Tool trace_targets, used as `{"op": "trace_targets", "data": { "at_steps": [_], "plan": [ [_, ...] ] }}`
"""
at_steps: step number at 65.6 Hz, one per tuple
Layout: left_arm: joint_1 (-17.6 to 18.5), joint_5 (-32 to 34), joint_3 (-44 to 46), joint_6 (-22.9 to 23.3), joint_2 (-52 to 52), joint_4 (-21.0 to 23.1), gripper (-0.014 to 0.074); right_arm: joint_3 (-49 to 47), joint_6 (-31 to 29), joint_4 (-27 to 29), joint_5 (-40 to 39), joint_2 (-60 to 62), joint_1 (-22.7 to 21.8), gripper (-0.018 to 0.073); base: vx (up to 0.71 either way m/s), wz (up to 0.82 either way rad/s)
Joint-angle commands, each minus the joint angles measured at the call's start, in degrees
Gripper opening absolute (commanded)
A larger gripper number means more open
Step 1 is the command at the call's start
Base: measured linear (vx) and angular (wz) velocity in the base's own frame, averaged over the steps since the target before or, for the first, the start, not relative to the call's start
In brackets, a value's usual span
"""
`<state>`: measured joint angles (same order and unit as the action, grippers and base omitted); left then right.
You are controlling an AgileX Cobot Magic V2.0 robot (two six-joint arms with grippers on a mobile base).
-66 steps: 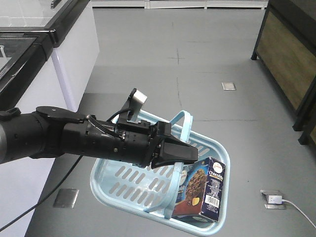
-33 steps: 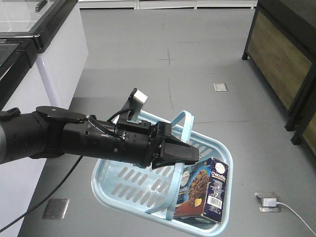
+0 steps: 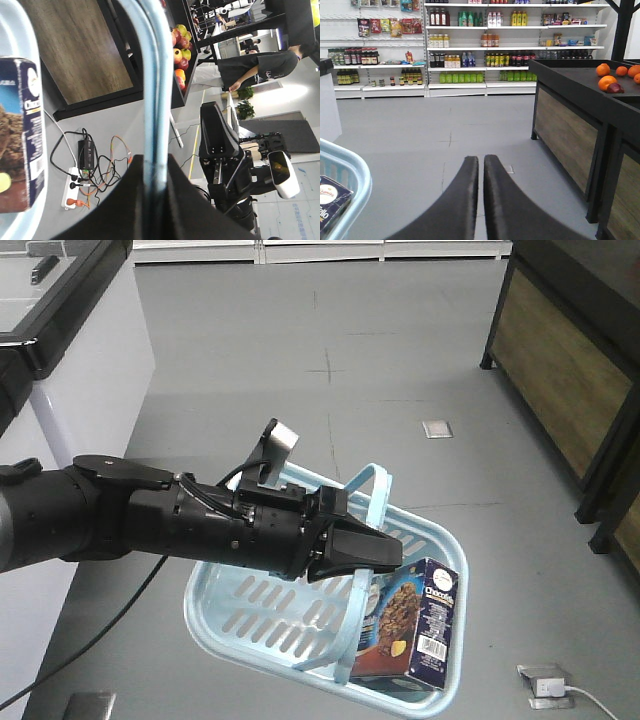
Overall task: Left arm holds basket, right arm returns cookies
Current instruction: 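Drive forward toward the drink shelves holding the basket in the left gripper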
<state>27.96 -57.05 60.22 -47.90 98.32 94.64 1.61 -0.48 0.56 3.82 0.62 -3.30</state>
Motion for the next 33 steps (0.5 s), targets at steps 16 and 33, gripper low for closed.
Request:
{"op": "trace_targets", "data": {
  "at_steps": [16, 33],
  "plan": [
    [0.0, -3.7, 1.5, -0.3, -3.3, 6.9, -0.0003, 1.0, -0.1, -0.6, -4.3, 0.7, -0.1, -0.0006, 0.31, -0.04],
    [0.0, -3.7, 1.5, -0.3, -3.3, 6.9, -0.0003, 1.0, -0.1, -0.6, -4.3, 0.7, -0.1, -0.0006, 0.36, 0.01]
  ]
}}
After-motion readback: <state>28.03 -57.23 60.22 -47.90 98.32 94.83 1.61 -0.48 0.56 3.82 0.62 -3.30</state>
